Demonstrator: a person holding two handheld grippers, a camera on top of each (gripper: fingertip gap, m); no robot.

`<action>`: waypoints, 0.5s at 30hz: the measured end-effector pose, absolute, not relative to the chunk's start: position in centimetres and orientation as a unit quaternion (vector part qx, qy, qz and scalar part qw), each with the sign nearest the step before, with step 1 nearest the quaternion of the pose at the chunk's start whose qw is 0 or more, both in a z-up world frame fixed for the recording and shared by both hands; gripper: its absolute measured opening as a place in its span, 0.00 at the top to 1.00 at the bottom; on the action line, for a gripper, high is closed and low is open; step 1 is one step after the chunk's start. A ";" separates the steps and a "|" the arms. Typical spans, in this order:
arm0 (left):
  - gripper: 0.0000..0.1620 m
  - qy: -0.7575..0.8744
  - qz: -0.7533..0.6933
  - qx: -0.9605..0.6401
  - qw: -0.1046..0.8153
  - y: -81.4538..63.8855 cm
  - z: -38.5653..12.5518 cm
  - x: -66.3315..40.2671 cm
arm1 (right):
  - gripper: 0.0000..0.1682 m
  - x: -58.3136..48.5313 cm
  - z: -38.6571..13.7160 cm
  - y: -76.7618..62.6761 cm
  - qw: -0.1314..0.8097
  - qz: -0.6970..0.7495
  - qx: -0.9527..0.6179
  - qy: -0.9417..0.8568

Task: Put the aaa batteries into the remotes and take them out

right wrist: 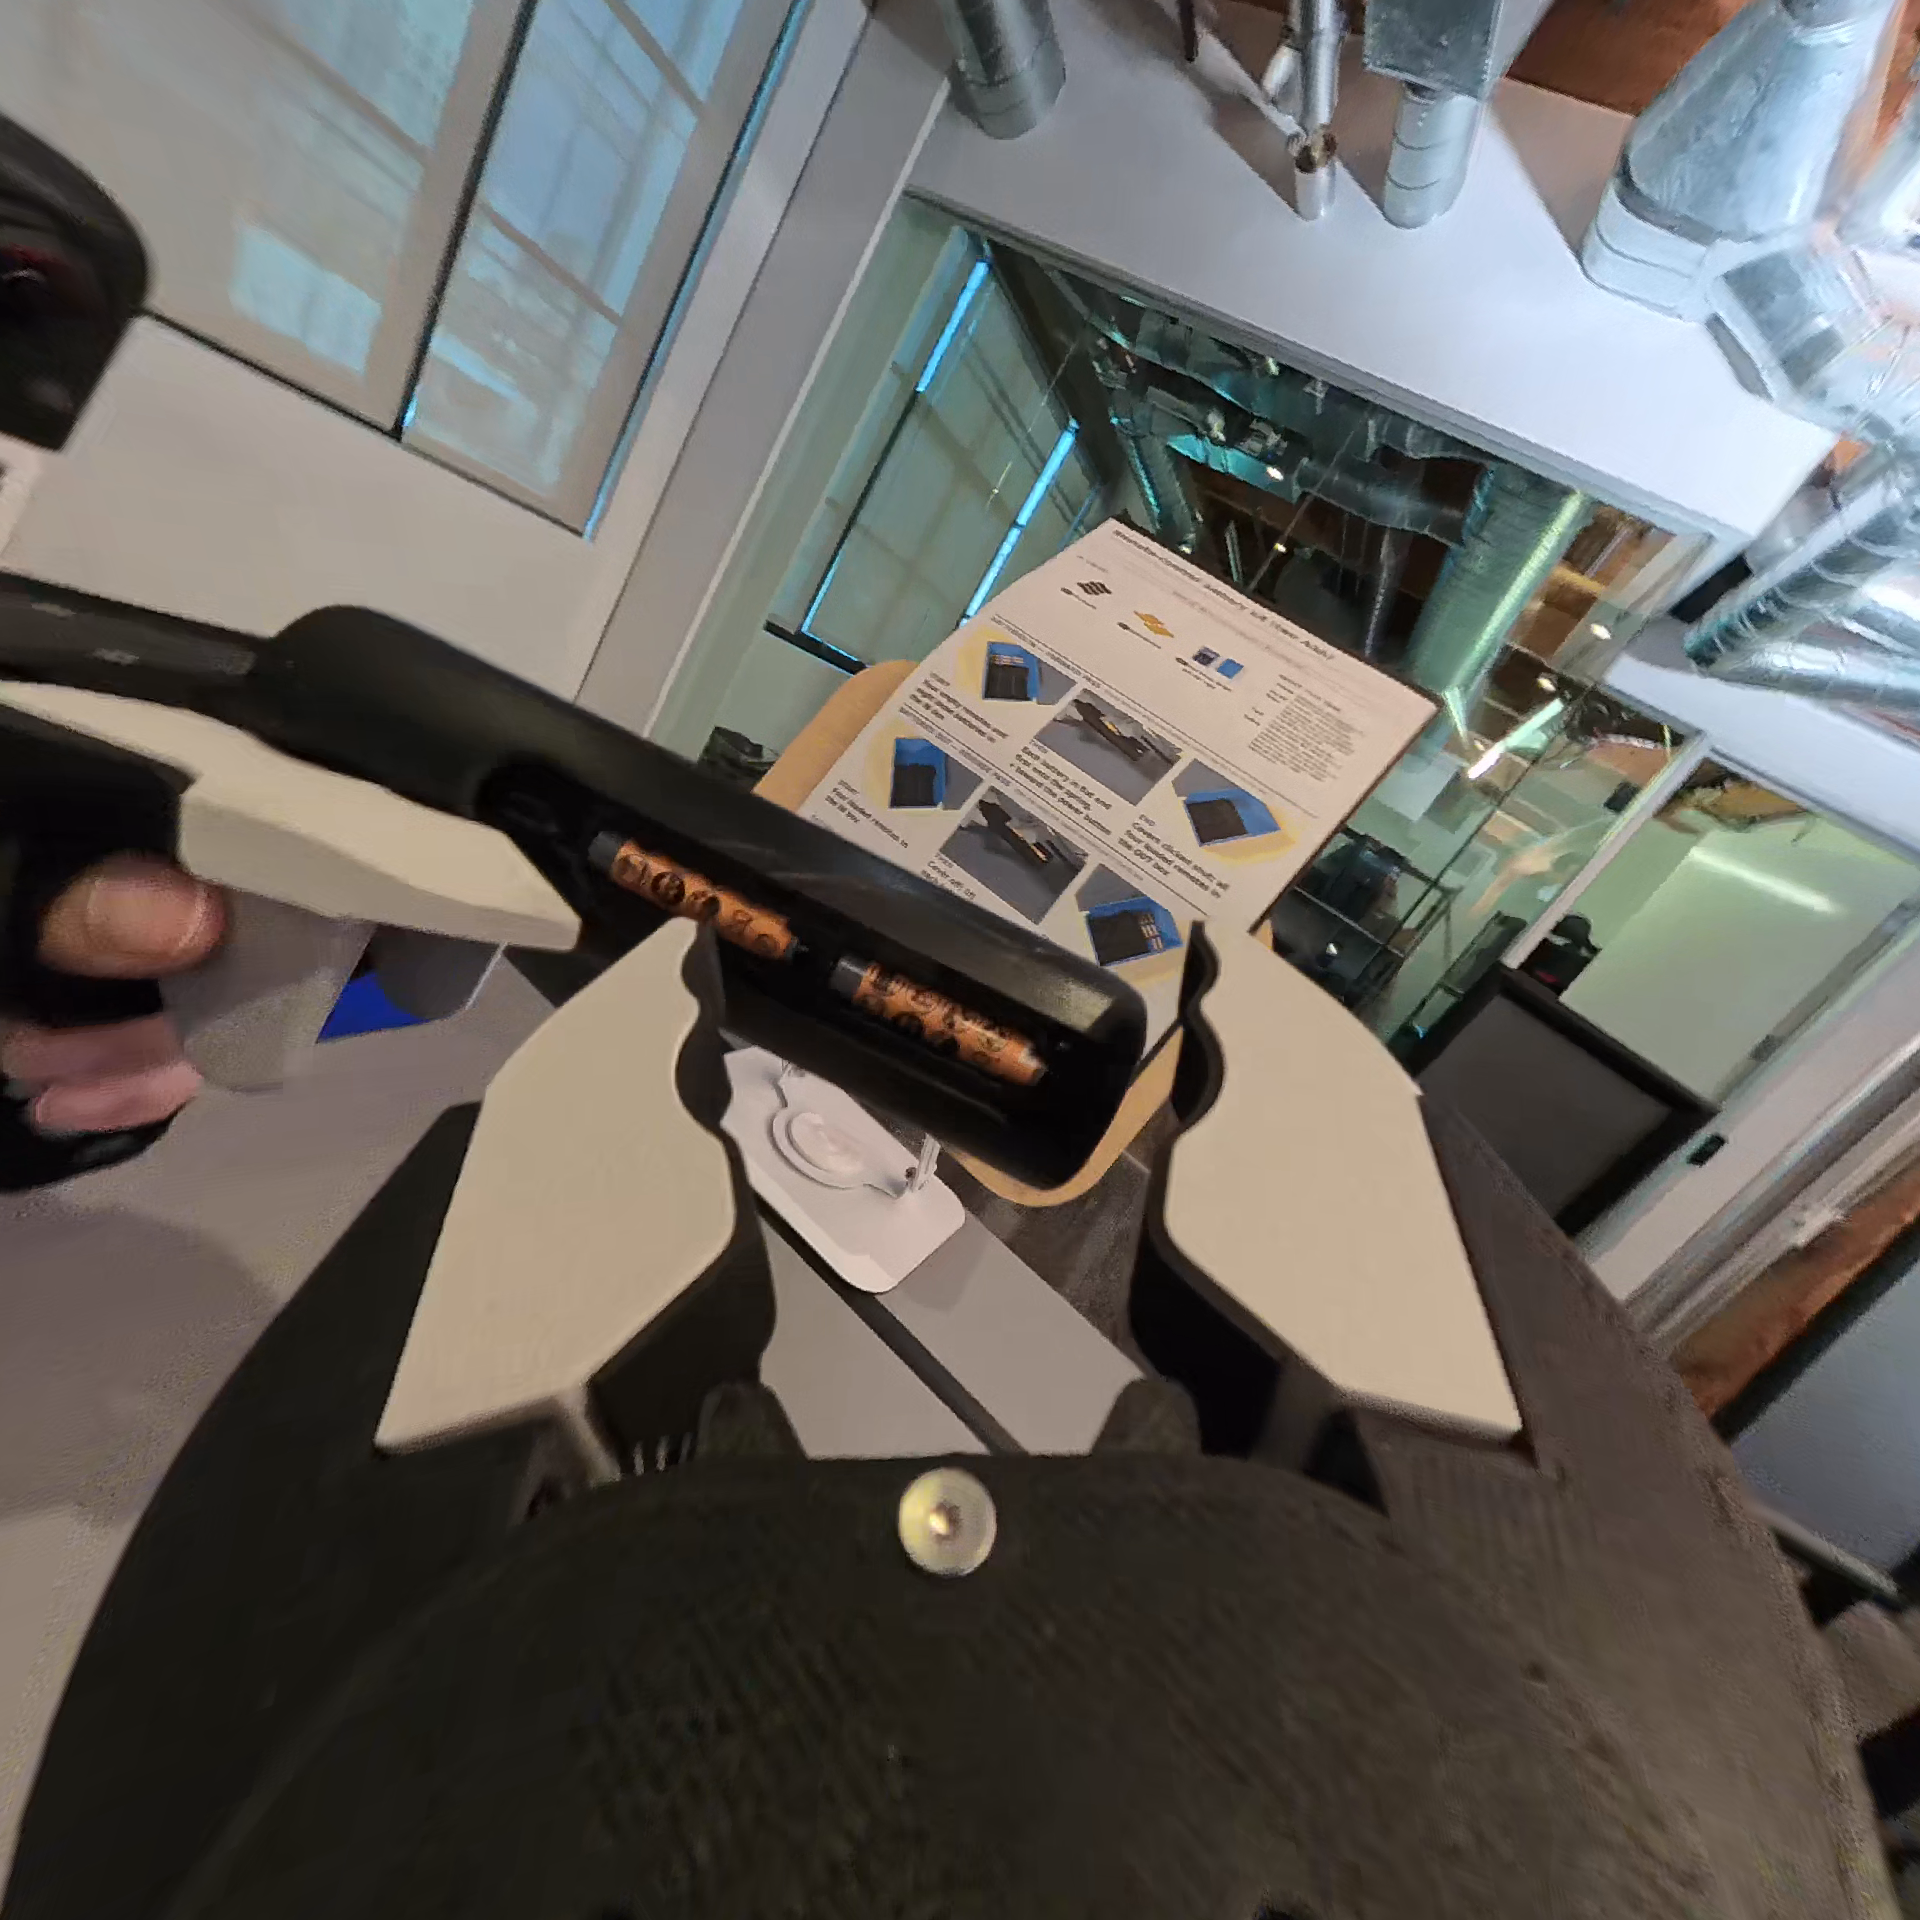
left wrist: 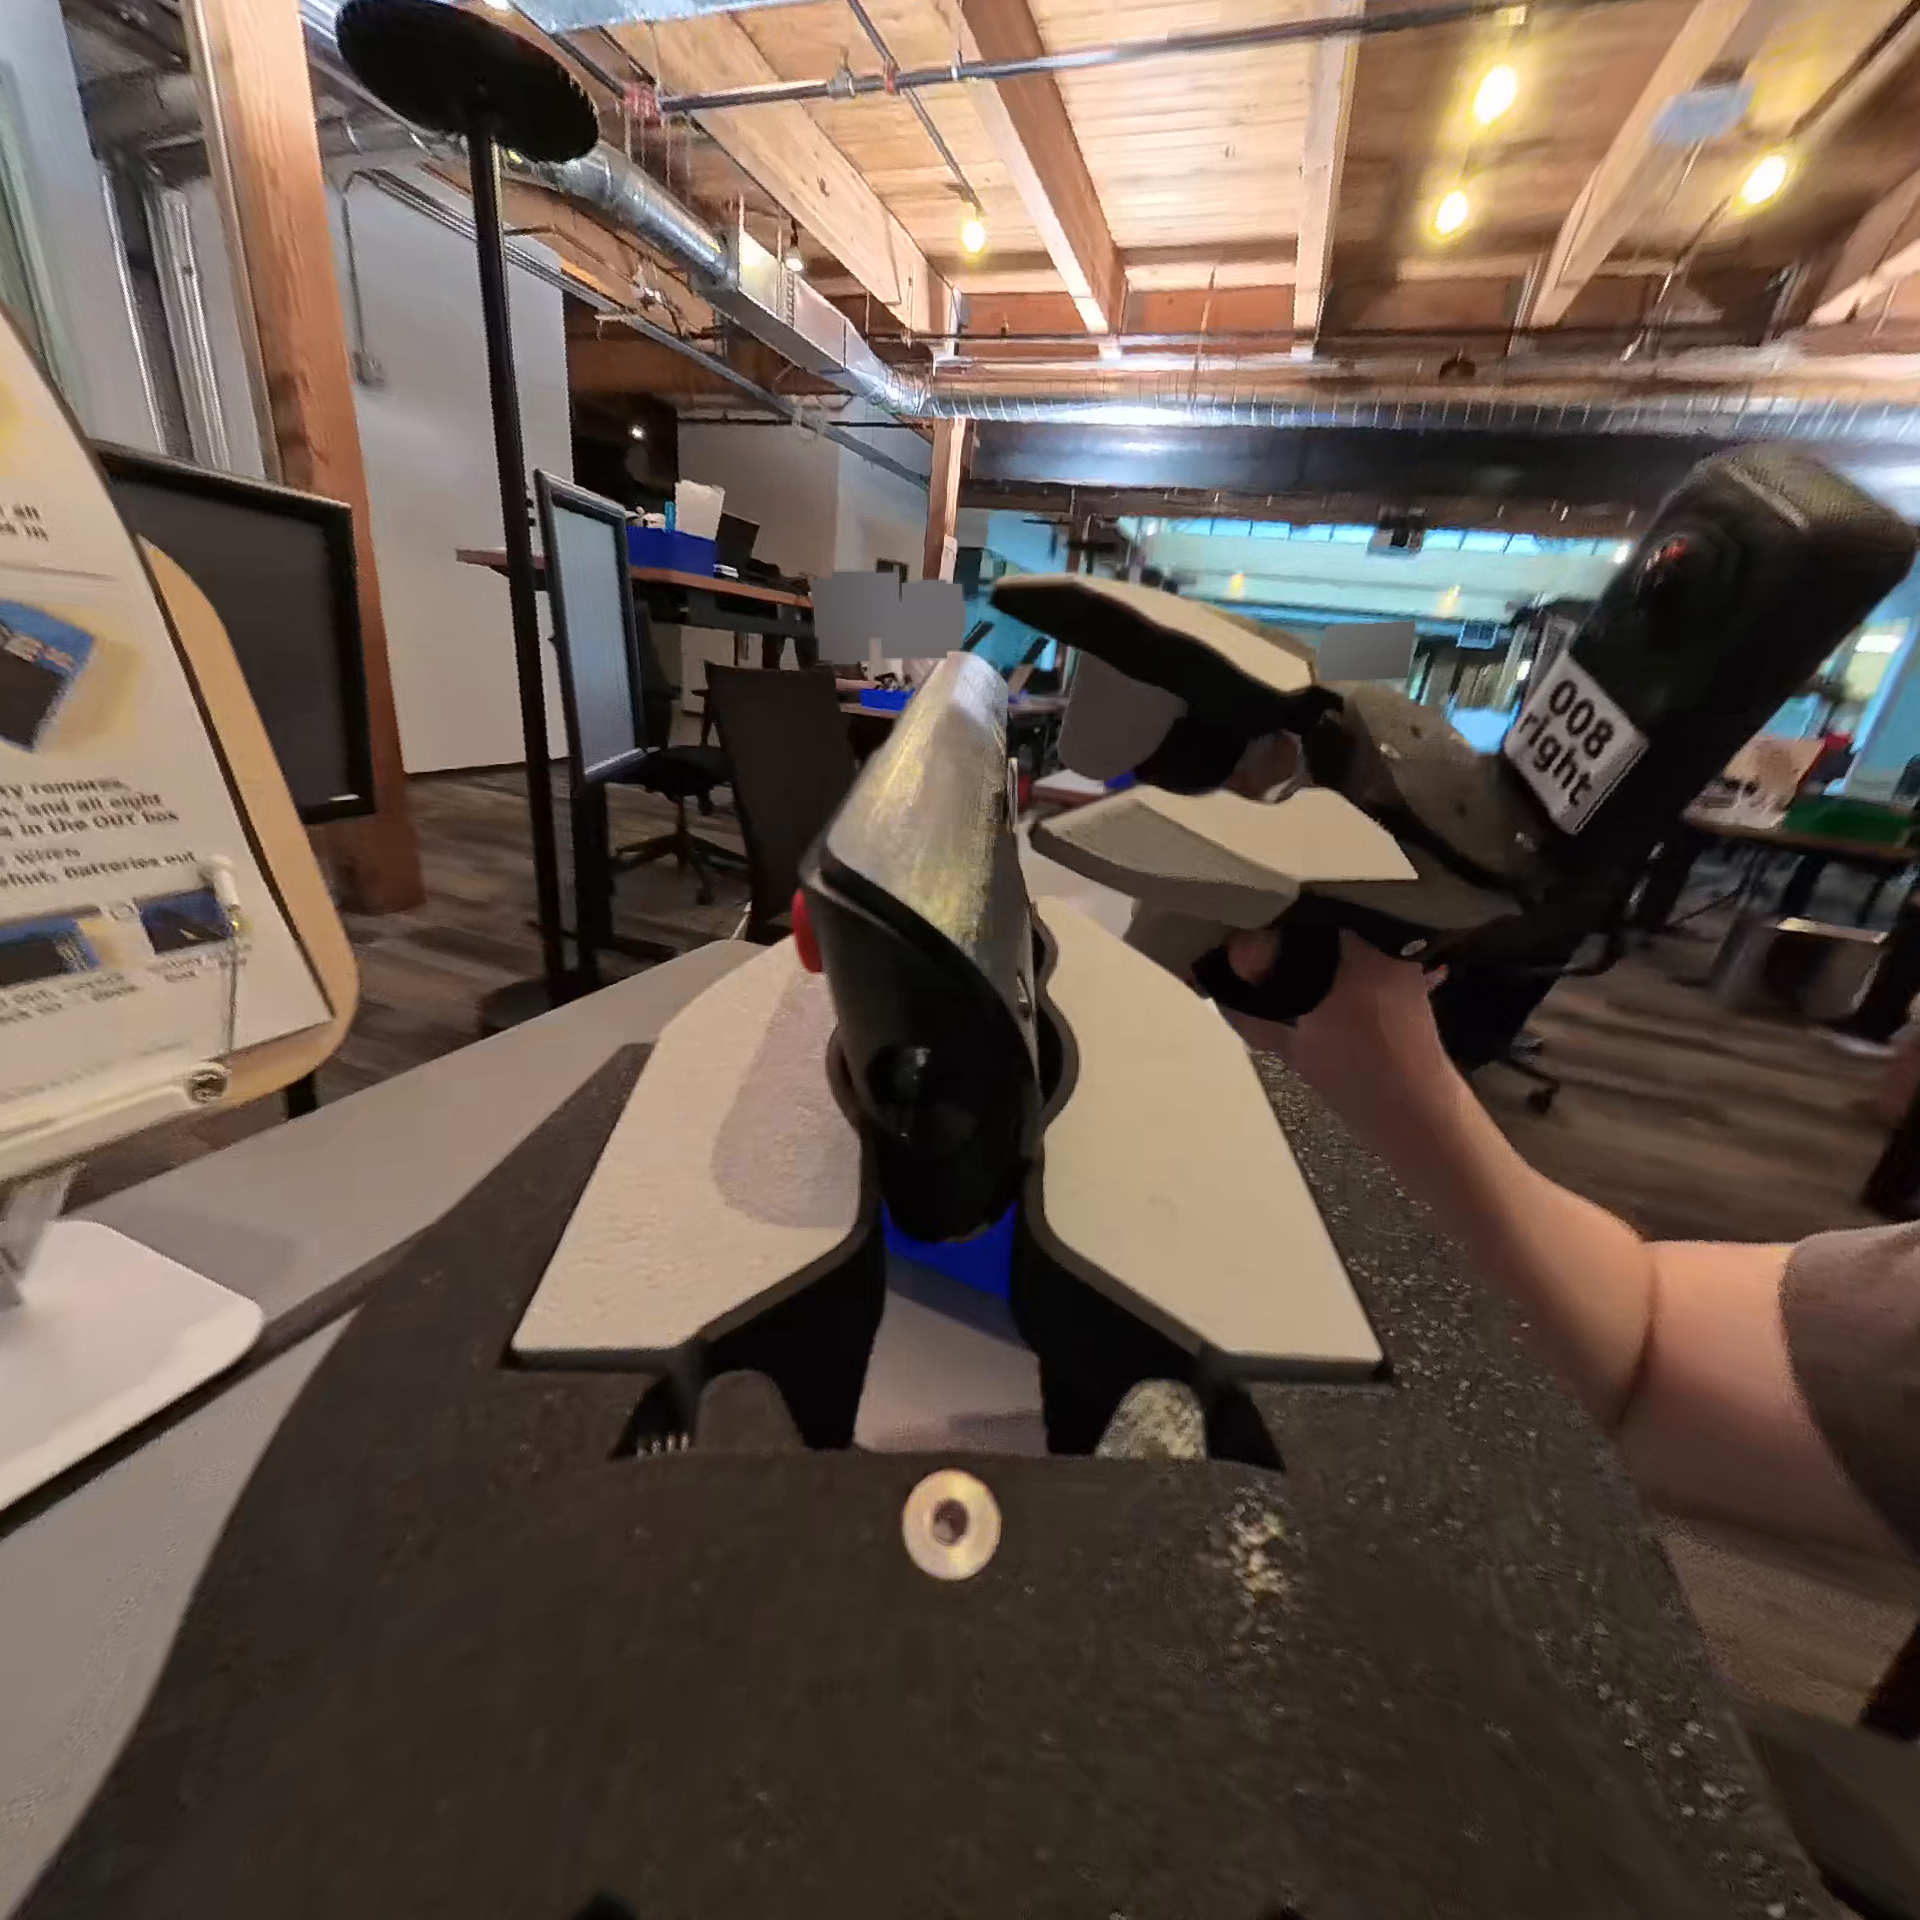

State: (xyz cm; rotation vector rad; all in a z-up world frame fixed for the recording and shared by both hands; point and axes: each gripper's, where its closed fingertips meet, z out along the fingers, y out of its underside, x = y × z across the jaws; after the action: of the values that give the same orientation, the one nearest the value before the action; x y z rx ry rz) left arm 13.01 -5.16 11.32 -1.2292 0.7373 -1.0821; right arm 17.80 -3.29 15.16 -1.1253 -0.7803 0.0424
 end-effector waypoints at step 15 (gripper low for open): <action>0.85 0.319 -0.410 -0.507 0.688 -5.1 12.7 11.7 | 0.57 13.9 15.1 -7.2 0.752 0.174 -0.497 -0.397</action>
State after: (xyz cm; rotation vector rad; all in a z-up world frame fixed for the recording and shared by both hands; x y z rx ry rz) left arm 11.66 -5.11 12.75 -1.1339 0.7144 -0.9168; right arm 13.86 -7.23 15.07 -1.0850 -0.8676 0.3791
